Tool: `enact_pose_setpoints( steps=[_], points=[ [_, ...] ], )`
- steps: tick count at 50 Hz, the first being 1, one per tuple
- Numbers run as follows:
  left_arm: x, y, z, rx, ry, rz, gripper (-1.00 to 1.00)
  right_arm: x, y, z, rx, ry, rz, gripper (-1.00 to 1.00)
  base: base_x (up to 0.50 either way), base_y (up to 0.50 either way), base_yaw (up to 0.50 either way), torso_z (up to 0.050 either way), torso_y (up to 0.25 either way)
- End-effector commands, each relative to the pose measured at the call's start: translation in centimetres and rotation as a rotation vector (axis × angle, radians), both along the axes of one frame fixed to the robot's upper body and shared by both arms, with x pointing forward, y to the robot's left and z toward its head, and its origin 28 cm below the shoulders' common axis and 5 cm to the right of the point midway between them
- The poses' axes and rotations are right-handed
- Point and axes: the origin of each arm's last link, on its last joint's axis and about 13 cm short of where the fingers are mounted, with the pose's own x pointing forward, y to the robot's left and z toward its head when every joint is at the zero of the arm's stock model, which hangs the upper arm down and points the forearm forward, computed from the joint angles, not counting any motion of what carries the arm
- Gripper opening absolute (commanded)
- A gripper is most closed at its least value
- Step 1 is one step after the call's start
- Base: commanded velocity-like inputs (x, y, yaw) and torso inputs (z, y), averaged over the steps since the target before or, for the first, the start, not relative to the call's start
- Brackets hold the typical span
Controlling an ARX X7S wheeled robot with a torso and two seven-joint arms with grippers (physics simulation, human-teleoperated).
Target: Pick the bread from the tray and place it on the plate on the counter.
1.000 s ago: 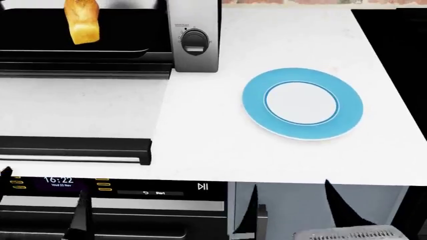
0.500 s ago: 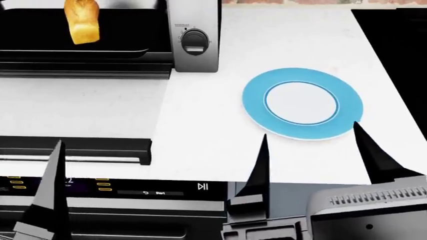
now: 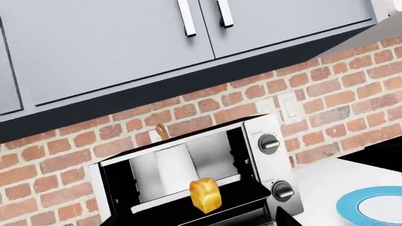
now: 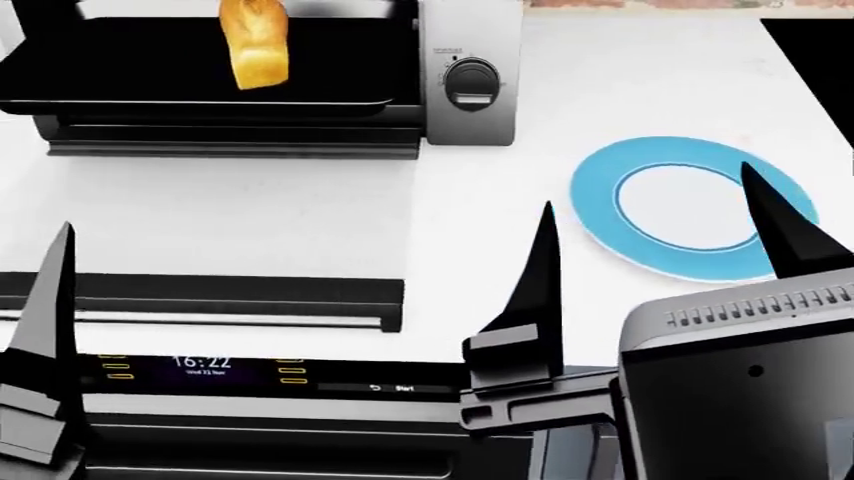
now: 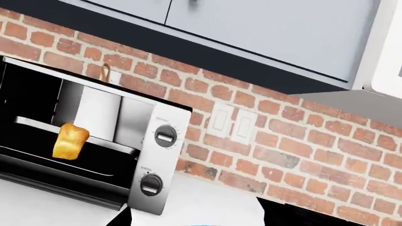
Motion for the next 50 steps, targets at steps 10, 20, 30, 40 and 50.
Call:
enact_pose_setpoints(
  steps=[10,20,30,40,50],
  points=[
    [0.0,0.3,1.0,0.023,-0.014,0.029,1.00,-0.3,0.3,0.7,-0.020,-0.028,0.006,1.00,0.00,0.50,0.00,0.048,0.062],
    [0.3,0.4,1.4,0.024,-0.019,0.029,1.00,-0.2,0.8,1.4,-0.030,-0.061,0.039,1.00,0.00,0.17,0.00,0.048,0.061],
    [0.2,0.6,1.6,0.026,-0.027,0.034,1.00,-0.6,1.1,1.8,-0.031,-0.076,0.046,1.00,0.33,0.03,0.00,0.048,0.061],
    [0.1,0.5,1.3,0.035,-0.024,0.038,1.00,-0.7,1.1,1.6,-0.037,-0.074,0.059,1.00,0.33,0.04,0.00,0.048,0.061],
    [0.0,0.5,1.0,0.033,-0.013,0.034,1.00,-0.7,1.0,1.3,-0.025,-0.063,0.068,1.00,0.33,0.04,0.00,0.048,0.061]
  ],
)
